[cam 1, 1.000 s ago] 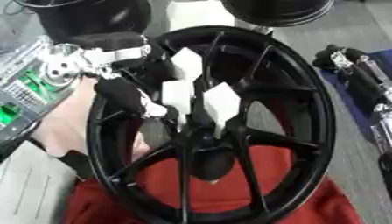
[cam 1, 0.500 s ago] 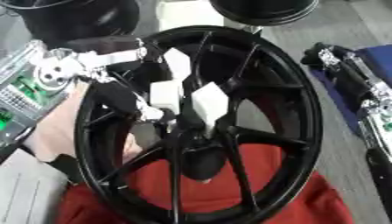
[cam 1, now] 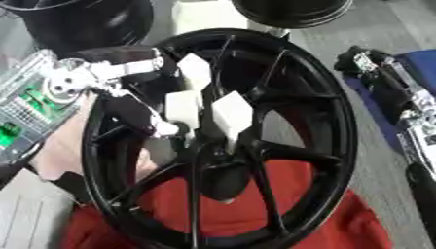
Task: Pull the pin out of the wheel hub.
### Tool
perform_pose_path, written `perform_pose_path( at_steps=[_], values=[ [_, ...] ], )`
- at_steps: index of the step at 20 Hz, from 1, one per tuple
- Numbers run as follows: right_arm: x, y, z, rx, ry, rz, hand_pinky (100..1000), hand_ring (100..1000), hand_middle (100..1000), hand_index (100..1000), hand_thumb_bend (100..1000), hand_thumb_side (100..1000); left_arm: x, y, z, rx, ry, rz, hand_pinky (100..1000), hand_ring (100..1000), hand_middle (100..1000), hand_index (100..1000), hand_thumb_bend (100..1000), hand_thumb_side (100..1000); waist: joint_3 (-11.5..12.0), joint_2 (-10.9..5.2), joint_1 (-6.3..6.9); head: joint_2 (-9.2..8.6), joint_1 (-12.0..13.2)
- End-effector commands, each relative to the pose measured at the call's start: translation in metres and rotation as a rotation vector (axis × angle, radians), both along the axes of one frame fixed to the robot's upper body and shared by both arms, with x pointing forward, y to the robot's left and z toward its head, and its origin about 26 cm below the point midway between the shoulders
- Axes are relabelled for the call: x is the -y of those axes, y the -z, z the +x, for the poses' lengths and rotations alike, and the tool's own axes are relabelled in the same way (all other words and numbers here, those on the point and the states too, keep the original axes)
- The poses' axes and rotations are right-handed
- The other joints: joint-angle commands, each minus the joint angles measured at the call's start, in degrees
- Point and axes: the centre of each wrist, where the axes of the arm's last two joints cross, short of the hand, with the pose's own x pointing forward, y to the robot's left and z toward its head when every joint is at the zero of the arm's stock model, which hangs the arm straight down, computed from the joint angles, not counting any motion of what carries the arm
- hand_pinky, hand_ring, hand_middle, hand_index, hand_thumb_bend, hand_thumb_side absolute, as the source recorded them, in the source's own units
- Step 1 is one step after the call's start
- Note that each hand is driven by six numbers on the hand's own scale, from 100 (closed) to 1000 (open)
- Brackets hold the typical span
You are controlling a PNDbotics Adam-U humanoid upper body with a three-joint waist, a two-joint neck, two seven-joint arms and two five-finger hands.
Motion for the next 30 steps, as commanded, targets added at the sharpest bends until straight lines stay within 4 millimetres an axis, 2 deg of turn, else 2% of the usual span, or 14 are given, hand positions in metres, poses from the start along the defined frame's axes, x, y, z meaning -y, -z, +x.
perform_pose_path(
  at_steps=[1, 6, 11, 13, 17, 20, 25, 28, 30],
  values=[
    [-0.001, -0.009, 0.0, 0.029, -0.009, -0.012, 935, 791, 613, 659, 100, 611, -0.003, -0.008, 0.0, 0.017, -0.008, -0.01, 619, 492, 488, 595, 361, 258, 0.0, -1.01, -1.1, -0.28, 0.0],
    [-0.001, -0.009, 0.0, 0.028, -0.01, -0.011, 935, 791, 613, 659, 100, 615, -0.004, -0.01, 0.0, 0.013, -0.013, -0.065, 589, 434, 404, 512, 290, 258, 0.0, -1.07, -1.1, -0.28, 0.1],
    [-0.001, -0.009, -0.001, 0.027, -0.005, -0.013, 935, 791, 613, 659, 100, 617, -0.022, -0.021, -0.007, 0.001, -0.038, -0.157, 563, 376, 340, 451, 258, 269, 0.2, -1.1, -0.9, -0.15, -0.2],
    [0.001, -0.009, -0.002, 0.029, 0.003, -0.014, 936, 791, 614, 659, 100, 618, -0.043, -0.035, -0.017, 0.001, -0.052, -0.238, 556, 356, 316, 426, 249, 265, 0.5, -1.07, -0.71, -0.22, -0.9],
    [0.005, -0.009, -0.003, 0.03, 0.02, -0.014, 936, 792, 614, 659, 100, 616, -0.085, -0.067, -0.049, 0.078, -0.092, -0.394, 556, 349, 305, 415, 263, 255, 1.1, -0.93, -0.58, -0.4, -2.4],
    [0.006, -0.01, -0.004, 0.031, 0.027, -0.017, 936, 792, 614, 659, 100, 619, -0.114, -0.076, -0.063, 0.136, -0.165, -0.431, 558, 354, 310, 422, 271, 248, 1.5, -0.82, -0.47, -0.61, -2.9],
    [0.009, -0.013, -0.005, 0.046, 0.047, -0.009, 936, 792, 615, 659, 100, 619, -0.176, -0.066, -0.075, 0.228, -0.379, -0.494, 565, 362, 318, 433, 275, 246, 2.0, -0.37, -0.49, -0.91, -4.2],
    [0.01, -0.014, -0.005, 0.053, 0.054, -0.005, 936, 792, 615, 659, 100, 619, -0.214, -0.041, -0.074, 0.256, -0.556, -0.56, 565, 366, 324, 439, 280, 247, 2.2, -0.09, -0.78, -1.35, -4.8],
    [0.011, -0.014, -0.005, 0.055, 0.059, -0.001, 936, 792, 615, 660, 100, 619, -0.231, -0.018, -0.072, 0.256, -0.652, -0.592, 567, 371, 330, 446, 289, 245, 2.3, 0.04, -1.05, -1.64, -5.1]
  ],
)
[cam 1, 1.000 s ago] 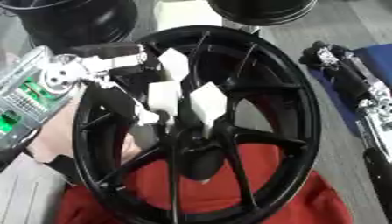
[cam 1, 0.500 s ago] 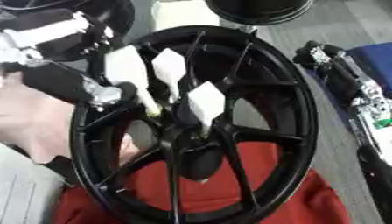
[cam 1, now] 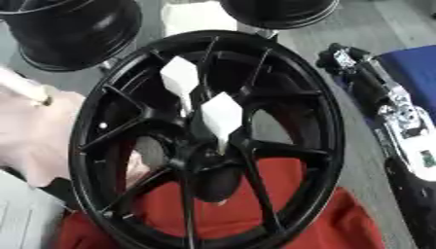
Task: Pull the pin out of the wheel hub.
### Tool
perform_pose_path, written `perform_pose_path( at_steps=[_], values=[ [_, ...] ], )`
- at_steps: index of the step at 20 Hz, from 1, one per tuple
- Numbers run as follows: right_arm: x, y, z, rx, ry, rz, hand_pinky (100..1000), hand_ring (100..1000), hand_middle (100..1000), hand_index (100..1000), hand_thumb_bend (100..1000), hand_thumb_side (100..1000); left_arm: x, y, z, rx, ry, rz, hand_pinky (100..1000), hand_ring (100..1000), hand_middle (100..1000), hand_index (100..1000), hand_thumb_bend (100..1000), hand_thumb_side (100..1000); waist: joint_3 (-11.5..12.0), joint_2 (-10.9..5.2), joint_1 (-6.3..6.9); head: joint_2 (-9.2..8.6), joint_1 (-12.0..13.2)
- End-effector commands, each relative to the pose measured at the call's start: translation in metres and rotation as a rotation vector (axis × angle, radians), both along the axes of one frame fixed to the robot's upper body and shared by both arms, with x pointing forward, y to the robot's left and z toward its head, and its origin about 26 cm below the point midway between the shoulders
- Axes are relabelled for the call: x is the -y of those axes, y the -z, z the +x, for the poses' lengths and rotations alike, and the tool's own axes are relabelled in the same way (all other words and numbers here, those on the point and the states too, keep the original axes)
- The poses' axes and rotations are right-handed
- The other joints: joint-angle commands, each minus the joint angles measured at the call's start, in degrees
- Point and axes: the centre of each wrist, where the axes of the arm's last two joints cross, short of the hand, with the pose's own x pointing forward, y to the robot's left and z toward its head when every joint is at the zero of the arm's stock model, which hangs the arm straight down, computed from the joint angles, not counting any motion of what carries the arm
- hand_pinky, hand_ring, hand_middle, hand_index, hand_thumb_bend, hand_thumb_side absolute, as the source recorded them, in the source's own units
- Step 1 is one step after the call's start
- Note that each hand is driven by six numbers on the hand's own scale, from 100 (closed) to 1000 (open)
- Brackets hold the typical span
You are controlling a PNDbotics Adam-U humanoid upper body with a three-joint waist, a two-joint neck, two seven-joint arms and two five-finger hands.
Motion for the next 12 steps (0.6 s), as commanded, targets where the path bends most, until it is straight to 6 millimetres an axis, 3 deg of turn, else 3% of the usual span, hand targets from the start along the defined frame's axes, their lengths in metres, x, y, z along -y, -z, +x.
perform_pose_path(
  at_steps=[1, 6, 10, 12],
  values=[
    [0.004, -0.014, -0.003, 0.042, 0.013, -0.021, 936, 792, 615, 660, 100, 620, -0.026, 0.006, -0.003, 0.061, -0.139, -0.04, 568, 376, 336, 452, 297, 248, 0.1, 0.02, -1.14, -1.1, -0.6],
    [0.003, -0.015, -0.002, 0.049, 0.012, -0.01, 936, 792, 616, 660, 100, 618, -0.051, 0.062, -0.001, -0.009, -0.301, -0.129, 595, 435, 399, 514, 369, 300, 0.0, 0.06, -1.63, -1.53, -0.9],
    [0.003, -0.015, -0.002, 0.049, 0.012, -0.008, 936, 792, 616, 660, 100, 618, -0.066, 0.097, 0.001, -0.075, -0.407, -0.153, 718, 644, 622, 716, 497, 468, 0.0, 0.05, -1.82, -1.63, -1.3],
    [0.003, -0.014, -0.002, 0.048, 0.012, -0.007, 937, 792, 616, 660, 100, 619, -0.071, 0.108, 0.002, -0.11, -0.412, -0.187, 755, 720, 708, 777, 612, 595, 0.0, 0.05, -1.96, -1.7, -1.7]
  ],
)
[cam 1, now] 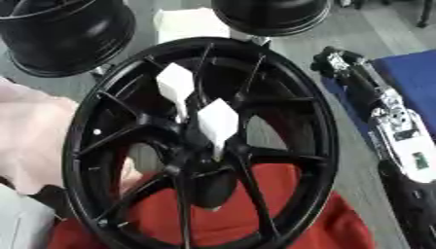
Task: Pull the pin out of the wheel hub.
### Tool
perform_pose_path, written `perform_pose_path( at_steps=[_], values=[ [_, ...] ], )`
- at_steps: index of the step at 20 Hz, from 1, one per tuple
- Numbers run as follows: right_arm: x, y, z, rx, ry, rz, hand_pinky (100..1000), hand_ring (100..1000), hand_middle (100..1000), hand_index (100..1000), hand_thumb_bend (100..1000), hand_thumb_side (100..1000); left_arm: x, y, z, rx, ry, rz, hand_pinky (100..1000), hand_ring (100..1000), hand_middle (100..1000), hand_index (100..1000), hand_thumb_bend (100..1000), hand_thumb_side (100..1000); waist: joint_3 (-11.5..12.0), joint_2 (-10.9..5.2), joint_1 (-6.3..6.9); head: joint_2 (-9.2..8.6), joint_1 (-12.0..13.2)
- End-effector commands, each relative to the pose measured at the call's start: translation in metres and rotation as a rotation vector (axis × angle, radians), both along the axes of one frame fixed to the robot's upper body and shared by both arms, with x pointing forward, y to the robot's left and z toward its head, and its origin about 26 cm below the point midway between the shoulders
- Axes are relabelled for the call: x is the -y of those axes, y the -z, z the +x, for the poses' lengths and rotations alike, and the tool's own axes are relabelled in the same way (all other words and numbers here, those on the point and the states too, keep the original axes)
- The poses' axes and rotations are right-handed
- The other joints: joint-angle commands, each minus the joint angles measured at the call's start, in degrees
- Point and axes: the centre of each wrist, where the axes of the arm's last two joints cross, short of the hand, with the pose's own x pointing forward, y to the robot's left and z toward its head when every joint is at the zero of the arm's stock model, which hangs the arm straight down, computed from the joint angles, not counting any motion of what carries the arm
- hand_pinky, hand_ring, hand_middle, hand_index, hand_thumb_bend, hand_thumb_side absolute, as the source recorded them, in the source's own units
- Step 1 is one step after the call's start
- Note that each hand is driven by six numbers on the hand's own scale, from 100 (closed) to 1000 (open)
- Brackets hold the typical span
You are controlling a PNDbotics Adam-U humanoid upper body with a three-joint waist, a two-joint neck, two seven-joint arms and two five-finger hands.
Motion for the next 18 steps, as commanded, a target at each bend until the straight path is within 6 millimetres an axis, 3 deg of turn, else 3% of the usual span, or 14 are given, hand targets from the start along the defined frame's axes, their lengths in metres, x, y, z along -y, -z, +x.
perform_pose_path(
  at_steps=[1, 5, 12, 18],
  values=[
    [0.002, -0.013, -0.001, 0.041, 0.004, -0.011, 937, 792, 616, 660, 100, 619, -0.011, 0.004, 0.001, -0.001, -0.027, -0.025, 761, 734, 734, 793, 645, 645, 0.0, 0.06, -0.95, -0.67, -0.6],
    [0.002, -0.013, -0.002, 0.042, 0.006, -0.009, 937, 792, 616, 660, 100, 619, -0.009, 0.005, 0.0, 0.037, -0.014, -0.066, 751, 716, 714, 778, 612, 731, 0.1, 0.04, -1.05, -0.44, -0.7],
    [0.002, -0.013, -0.002, 0.042, 0.006, -0.007, 937, 792, 616, 660, 100, 617, 0.015, -0.019, -0.008, 0.288, 0.034, -0.216, 696, 595, 572, 668, 529, 681, 0.2, -0.2, -1.06, -0.31, -1.0],
    [0.0, -0.013, -0.001, 0.047, 0.002, 0.0, 937, 792, 616, 660, 100, 615, 0.044, -0.019, -0.015, 0.496, 0.116, -0.428, 694, 596, 579, 673, 513, 654, 0.1, -0.32, -1.3, -0.4, -1.1]
  ],
)
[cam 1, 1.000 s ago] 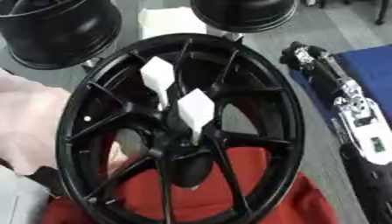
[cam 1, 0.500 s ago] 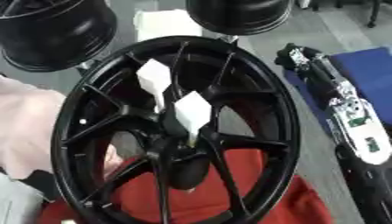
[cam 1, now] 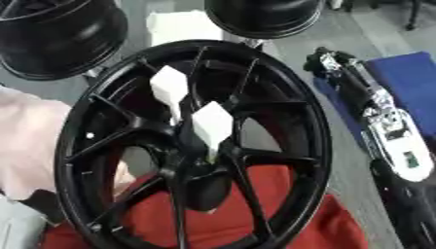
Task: Pull the pin out of the wheel hub.
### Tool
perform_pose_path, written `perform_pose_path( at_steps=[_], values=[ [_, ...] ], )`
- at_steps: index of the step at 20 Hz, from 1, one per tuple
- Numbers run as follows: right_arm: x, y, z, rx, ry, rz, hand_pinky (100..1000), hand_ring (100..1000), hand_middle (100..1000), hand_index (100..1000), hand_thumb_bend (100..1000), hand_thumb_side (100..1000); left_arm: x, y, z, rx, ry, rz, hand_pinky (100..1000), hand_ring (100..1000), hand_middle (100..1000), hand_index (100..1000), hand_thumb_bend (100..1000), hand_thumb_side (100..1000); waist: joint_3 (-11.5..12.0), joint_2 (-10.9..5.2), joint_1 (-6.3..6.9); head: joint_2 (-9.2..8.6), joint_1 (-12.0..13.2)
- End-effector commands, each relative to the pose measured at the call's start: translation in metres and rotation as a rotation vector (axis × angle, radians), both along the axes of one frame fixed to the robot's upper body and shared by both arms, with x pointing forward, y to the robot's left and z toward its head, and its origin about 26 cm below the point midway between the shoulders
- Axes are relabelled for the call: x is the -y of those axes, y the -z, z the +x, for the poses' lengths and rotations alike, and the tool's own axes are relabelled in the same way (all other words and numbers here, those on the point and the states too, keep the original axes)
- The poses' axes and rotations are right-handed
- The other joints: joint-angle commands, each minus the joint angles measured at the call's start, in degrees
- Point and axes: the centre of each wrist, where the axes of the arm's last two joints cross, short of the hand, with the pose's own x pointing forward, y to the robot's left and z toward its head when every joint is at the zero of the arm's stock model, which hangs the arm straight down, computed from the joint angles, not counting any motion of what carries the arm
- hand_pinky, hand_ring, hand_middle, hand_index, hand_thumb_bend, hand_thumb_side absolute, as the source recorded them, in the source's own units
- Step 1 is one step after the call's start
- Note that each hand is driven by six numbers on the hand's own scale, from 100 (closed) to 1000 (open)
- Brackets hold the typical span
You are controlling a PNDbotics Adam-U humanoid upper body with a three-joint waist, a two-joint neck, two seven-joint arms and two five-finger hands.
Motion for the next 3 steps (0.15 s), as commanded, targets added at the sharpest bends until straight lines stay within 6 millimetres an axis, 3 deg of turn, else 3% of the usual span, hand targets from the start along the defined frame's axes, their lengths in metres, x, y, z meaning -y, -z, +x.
perform_pose_path(
  at_steps=[1, 3],
  values=[
    [-0.0004, -0.0127, -0.0012, 0.041, -0.003, -0.007, 937, 792, 616, 660, 100, 615, 0.0079, -0.0071, -0.0054, 0.121, 0.019, -0.073, 694, 594, 577, 671, 514, 648, 0.0, -0.32, -0.92, -0.39, -0.1],
    [-0.001, -0.0129, -0.0011, 0.043, -0.005, -0.005, 937, 792, 616, 660, 100, 616, 0.0114, 0.0, -0.006, 0.155, 0.021, -0.148, 686, 577, 557, 654, 487, 627, 0.0, -0.31, -1.01, -0.49, 0.1]
  ],
)
